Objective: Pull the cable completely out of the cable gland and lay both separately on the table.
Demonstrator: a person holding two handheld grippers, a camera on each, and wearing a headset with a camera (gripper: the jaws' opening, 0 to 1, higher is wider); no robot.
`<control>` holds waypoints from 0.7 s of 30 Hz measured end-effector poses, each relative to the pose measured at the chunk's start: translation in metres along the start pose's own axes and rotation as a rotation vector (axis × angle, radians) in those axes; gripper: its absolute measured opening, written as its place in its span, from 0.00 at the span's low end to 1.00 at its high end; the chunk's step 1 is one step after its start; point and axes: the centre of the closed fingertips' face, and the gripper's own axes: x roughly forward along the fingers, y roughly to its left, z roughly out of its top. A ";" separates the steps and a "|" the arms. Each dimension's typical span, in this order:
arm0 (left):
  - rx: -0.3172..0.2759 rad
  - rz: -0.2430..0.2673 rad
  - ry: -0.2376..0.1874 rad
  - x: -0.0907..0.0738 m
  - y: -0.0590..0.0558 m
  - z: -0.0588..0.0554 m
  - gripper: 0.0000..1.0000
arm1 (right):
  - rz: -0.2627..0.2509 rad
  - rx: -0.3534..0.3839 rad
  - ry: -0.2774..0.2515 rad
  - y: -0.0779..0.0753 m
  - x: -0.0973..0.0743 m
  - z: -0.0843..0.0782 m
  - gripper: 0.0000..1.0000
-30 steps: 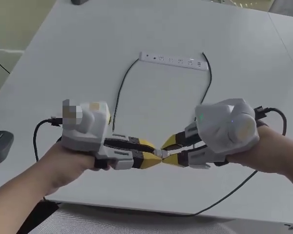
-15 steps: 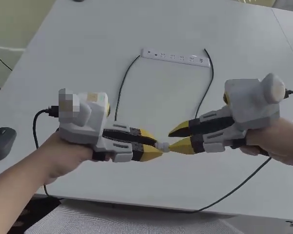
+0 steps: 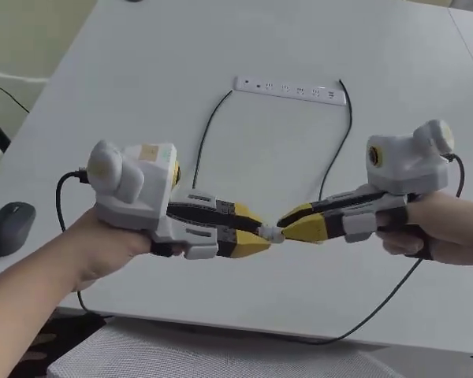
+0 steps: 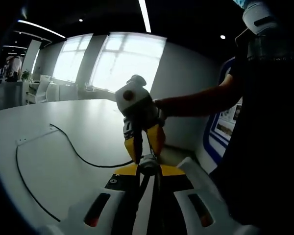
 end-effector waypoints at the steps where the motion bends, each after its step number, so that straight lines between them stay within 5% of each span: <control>1: -0.003 -0.001 -0.002 0.000 0.000 0.000 0.14 | 0.006 0.005 0.011 0.001 0.001 -0.003 0.12; 9: 0.029 -0.003 0.014 0.001 -0.001 -0.003 0.14 | 0.009 0.038 0.011 0.002 0.003 -0.006 0.09; 16: 0.048 0.006 0.002 0.000 0.001 0.000 0.14 | -0.027 -0.015 -0.008 0.003 0.002 -0.002 0.08; 21: -0.005 0.005 0.007 0.000 0.001 -0.002 0.14 | -0.049 -0.061 -0.003 0.001 0.002 -0.003 0.07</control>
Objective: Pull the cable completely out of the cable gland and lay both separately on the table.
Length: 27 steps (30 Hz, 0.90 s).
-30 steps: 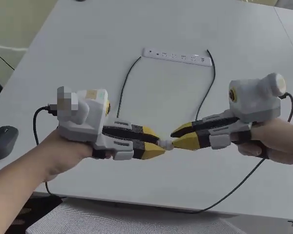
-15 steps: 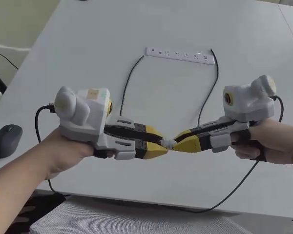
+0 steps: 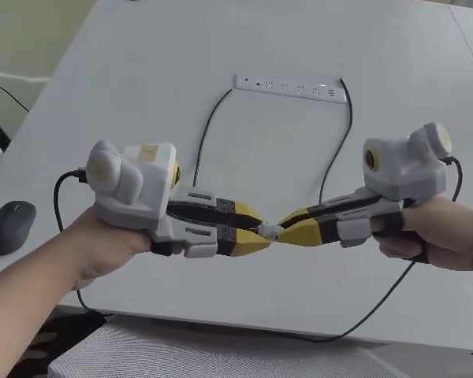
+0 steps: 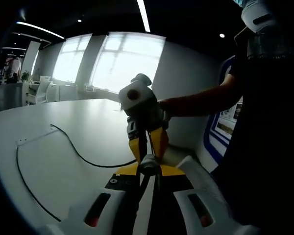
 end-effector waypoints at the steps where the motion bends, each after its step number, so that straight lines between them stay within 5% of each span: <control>1: -0.029 0.005 0.003 0.000 0.002 -0.001 0.14 | -0.020 -0.054 0.004 -0.002 0.000 0.001 0.07; 18: -0.307 -0.012 -0.036 -0.002 0.012 -0.012 0.14 | -0.332 -0.691 0.230 -0.011 0.007 -0.005 0.07; 20: -0.389 -0.033 -0.024 -0.001 0.009 -0.015 0.14 | -0.356 -0.753 0.270 -0.014 0.006 -0.009 0.07; 27: -0.461 -0.029 -0.015 0.001 0.010 -0.020 0.14 | -0.448 -0.888 0.337 -0.023 0.008 -0.015 0.07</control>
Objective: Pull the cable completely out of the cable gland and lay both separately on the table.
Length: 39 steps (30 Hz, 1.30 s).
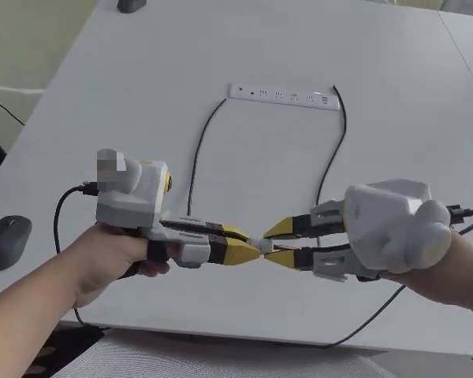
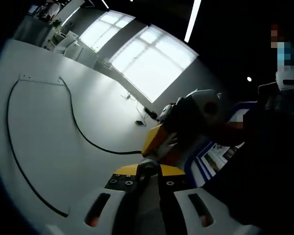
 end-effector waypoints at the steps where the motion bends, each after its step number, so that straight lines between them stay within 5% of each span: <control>1: -0.013 0.001 -0.002 0.000 0.000 0.000 0.14 | -0.003 0.001 -0.001 0.001 0.001 0.000 0.07; 12: 0.059 0.017 -0.007 -0.002 0.000 0.003 0.14 | 0.008 0.130 -0.066 -0.005 -0.001 0.002 0.08; 17: 0.139 0.034 -0.013 -0.003 -0.001 0.005 0.14 | 0.055 0.324 -0.143 -0.007 -0.007 0.006 0.10; 19: 0.222 0.054 -0.004 -0.004 -0.001 0.007 0.14 | 0.069 0.385 -0.154 -0.010 -0.010 0.003 0.11; 20: 0.274 0.053 0.006 -0.004 -0.004 0.007 0.14 | 0.130 0.456 -0.180 -0.005 -0.013 0.006 0.14; 23: 0.352 0.057 0.023 -0.003 -0.009 0.007 0.14 | 0.183 0.649 -0.244 -0.011 -0.020 0.006 0.22; 25: 0.411 0.064 0.041 -0.002 -0.008 0.006 0.14 | 0.219 0.690 -0.287 -0.014 -0.024 0.006 0.18; 28: 0.448 0.055 0.050 -0.001 -0.012 0.004 0.14 | 0.329 0.865 -0.325 -0.012 -0.028 0.012 0.17; 30: 0.474 0.053 0.054 0.000 -0.013 0.004 0.14 | 0.348 0.879 -0.334 -0.014 -0.026 0.011 0.19; 34: 0.501 0.054 0.060 0.000 -0.014 0.005 0.14 | 0.486 0.960 -0.320 0.000 -0.025 0.016 0.20; 39: 0.507 0.051 0.068 0.000 -0.014 0.007 0.14 | 0.491 0.925 -0.299 0.004 -0.015 0.016 0.20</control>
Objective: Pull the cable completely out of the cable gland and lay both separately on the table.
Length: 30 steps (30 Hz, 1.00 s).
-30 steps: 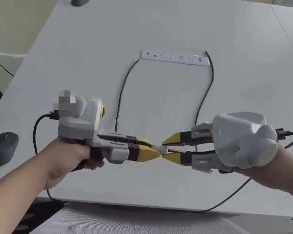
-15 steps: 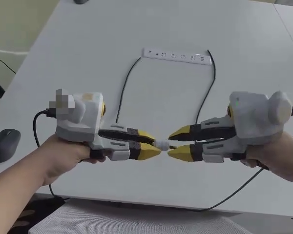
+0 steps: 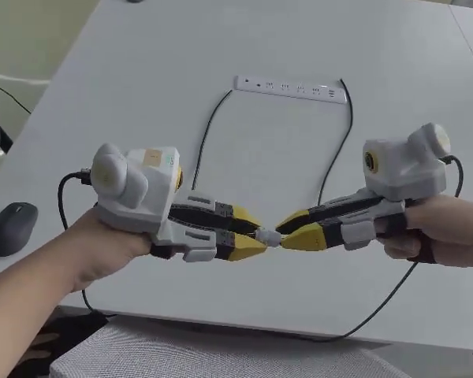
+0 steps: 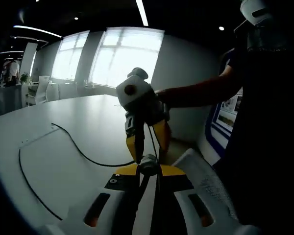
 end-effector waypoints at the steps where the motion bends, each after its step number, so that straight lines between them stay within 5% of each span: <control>1: -0.003 0.000 0.001 0.000 0.000 0.000 0.14 | 0.004 -0.001 0.002 0.000 0.001 -0.001 0.19; 10: -0.051 0.001 0.000 0.001 0.004 0.001 0.15 | -0.002 -0.049 -0.013 0.000 0.004 0.000 0.09; 13: -0.119 -0.006 -0.001 0.000 0.005 0.000 0.15 | -0.018 -0.083 -0.019 0.000 0.005 0.001 0.09; 17: -0.137 -0.001 -0.012 -0.001 0.008 0.000 0.14 | -0.084 -0.224 -0.010 -0.003 0.005 0.004 0.08; 19: -0.149 -0.006 -0.013 -0.003 0.009 0.000 0.14 | -0.143 -0.354 0.015 -0.004 0.006 0.005 0.08; 30: -0.260 -0.058 -0.040 0.000 0.007 -0.004 0.14 | -0.402 -0.831 0.280 -0.010 0.007 -0.003 0.07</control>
